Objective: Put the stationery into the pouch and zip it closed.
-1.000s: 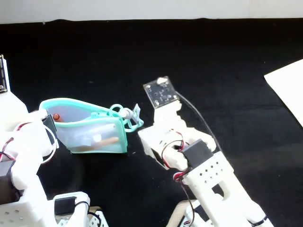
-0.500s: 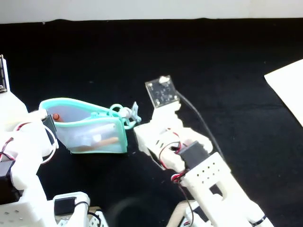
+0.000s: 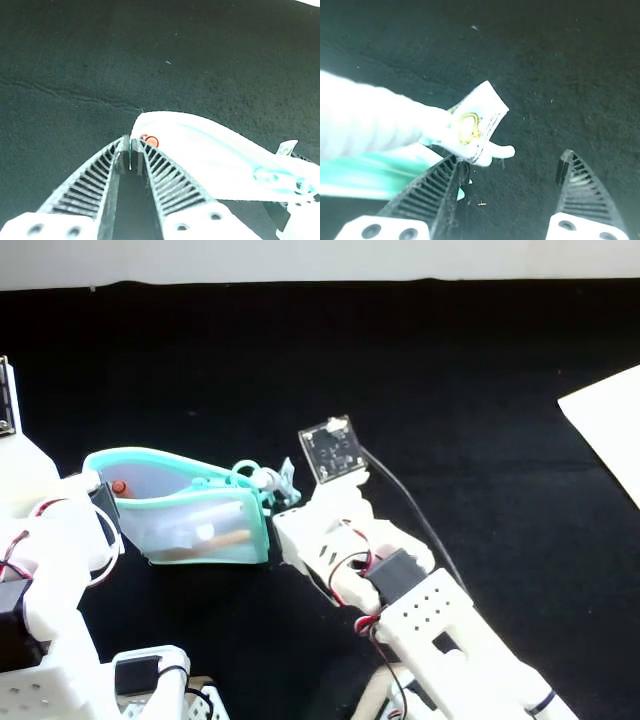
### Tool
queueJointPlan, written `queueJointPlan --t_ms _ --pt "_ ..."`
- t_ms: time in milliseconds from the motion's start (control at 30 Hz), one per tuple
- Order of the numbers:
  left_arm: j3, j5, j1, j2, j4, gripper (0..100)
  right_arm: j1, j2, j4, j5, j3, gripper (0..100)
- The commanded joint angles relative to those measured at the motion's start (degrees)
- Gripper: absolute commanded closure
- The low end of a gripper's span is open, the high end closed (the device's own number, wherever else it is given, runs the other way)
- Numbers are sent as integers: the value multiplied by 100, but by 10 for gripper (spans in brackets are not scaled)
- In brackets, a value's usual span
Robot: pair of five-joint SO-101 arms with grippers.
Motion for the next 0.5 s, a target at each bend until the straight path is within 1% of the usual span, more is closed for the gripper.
queueJointPlan --t_ms 0,133,267,467 --pt "374 35 127 92 193 993 -31 -75 -154 -26 -286 717" --pt "374 35 127 92 193 993 75 -75 -163 0 -295 717" --pt "374 44 127 92 193 993 321 -75 -163 527 -268 717" --pt "374 44 136 92 193 993 391 -66 -356 589 -295 717"
